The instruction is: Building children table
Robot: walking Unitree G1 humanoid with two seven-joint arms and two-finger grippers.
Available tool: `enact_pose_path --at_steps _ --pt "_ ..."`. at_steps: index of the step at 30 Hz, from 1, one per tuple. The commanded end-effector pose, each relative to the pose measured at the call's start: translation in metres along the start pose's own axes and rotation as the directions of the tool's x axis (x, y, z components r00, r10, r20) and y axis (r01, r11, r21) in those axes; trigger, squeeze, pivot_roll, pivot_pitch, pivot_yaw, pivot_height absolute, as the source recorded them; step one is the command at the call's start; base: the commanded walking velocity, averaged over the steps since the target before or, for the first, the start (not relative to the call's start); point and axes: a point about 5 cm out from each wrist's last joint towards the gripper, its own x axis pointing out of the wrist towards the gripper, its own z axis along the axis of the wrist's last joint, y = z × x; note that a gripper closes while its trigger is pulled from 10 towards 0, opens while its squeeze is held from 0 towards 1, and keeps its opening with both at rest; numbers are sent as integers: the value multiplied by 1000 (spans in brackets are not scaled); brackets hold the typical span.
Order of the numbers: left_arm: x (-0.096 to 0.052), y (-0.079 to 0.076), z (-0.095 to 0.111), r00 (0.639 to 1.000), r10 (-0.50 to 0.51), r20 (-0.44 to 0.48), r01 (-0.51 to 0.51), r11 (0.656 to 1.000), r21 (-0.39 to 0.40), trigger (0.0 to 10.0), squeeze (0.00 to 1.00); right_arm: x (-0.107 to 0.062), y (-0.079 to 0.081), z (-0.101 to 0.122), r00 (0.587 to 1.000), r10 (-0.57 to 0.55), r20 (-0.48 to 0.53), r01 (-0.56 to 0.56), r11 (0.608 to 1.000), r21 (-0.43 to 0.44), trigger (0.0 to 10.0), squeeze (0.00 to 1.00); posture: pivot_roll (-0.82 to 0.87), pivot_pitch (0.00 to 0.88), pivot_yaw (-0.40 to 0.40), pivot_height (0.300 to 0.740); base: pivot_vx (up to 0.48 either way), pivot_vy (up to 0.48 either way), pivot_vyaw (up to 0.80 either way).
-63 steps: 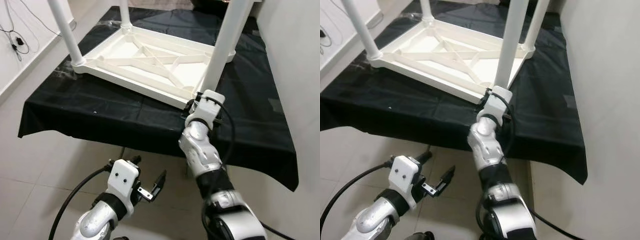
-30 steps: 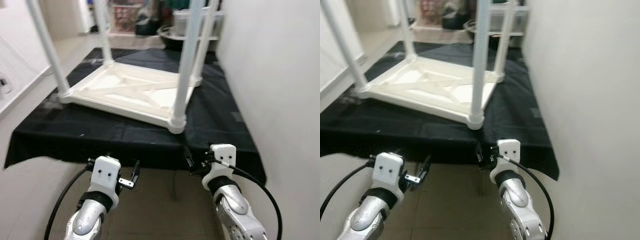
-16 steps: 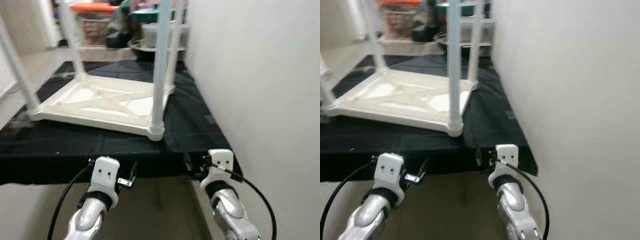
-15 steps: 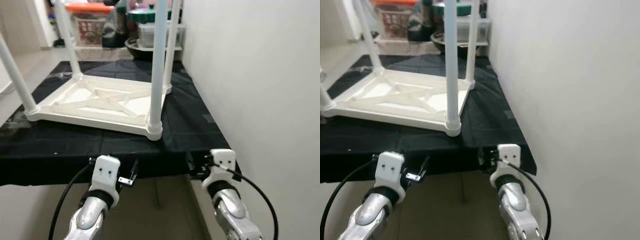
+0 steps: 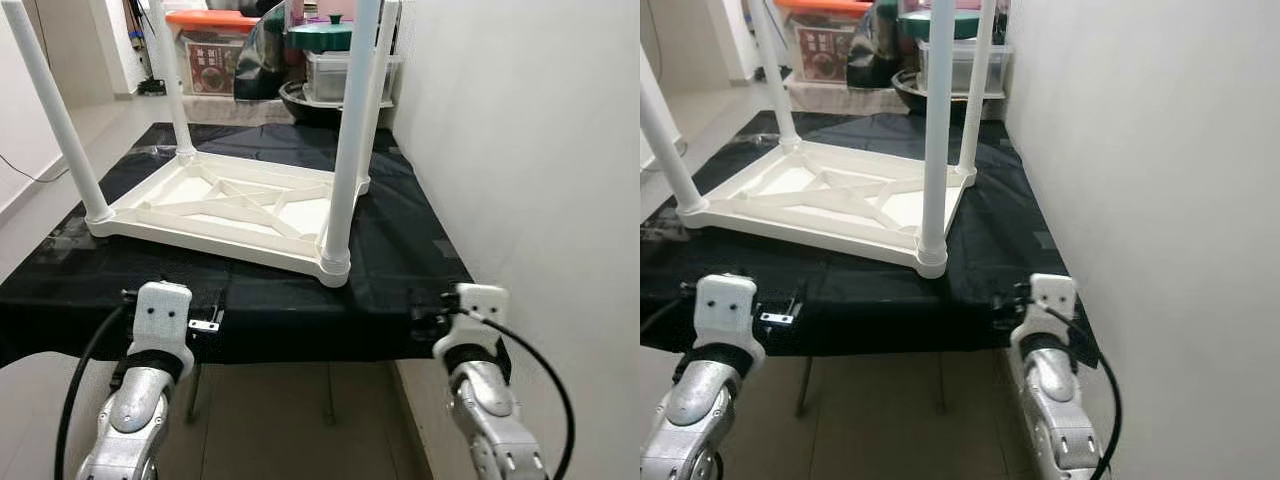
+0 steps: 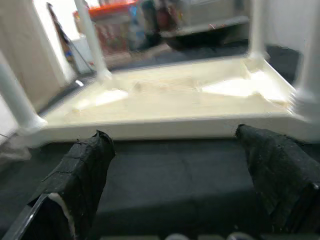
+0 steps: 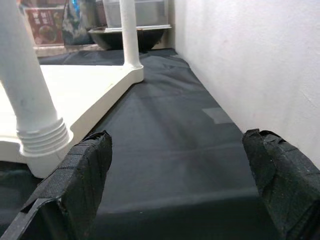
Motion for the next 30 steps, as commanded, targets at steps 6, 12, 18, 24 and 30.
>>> enact_pose_path --at_steps 6,12,18,24,30 --pt "-10 -24 -18 994 -78 -76 76 997 -35 10000 0 -12 21 -9 997 74 -37 -72 996 44 10000 0 70 0 -26 740 0 0 0" --pt "-3 -22 -18 994 -83 -74 80 996 -35 10000 0 -15 31 -14 993 108 -47 -106 993 45 10000 0 69 0 -21 740 0 0 0" --pt "-4 -26 -19 992 -100 -78 97 994 -49 10000 0 -14 31 -14 992 116 -50 -114 993 41 10000 0 65 0 -21 740 0 0 0" --pt "-6 -29 -21 990 -110 -85 104 992 -64 10000 0 -16 34 -16 990 127 -60 -126 992 31 10000 0 60 0 -21 740 -163 0 0" --pt "-6 -31 -22 990 -114 -84 109 992 -68 10000 0 -17 34 -16 989 132 -62 -131 991 21 10000 0 55 0 -23 740 -251 0 0"
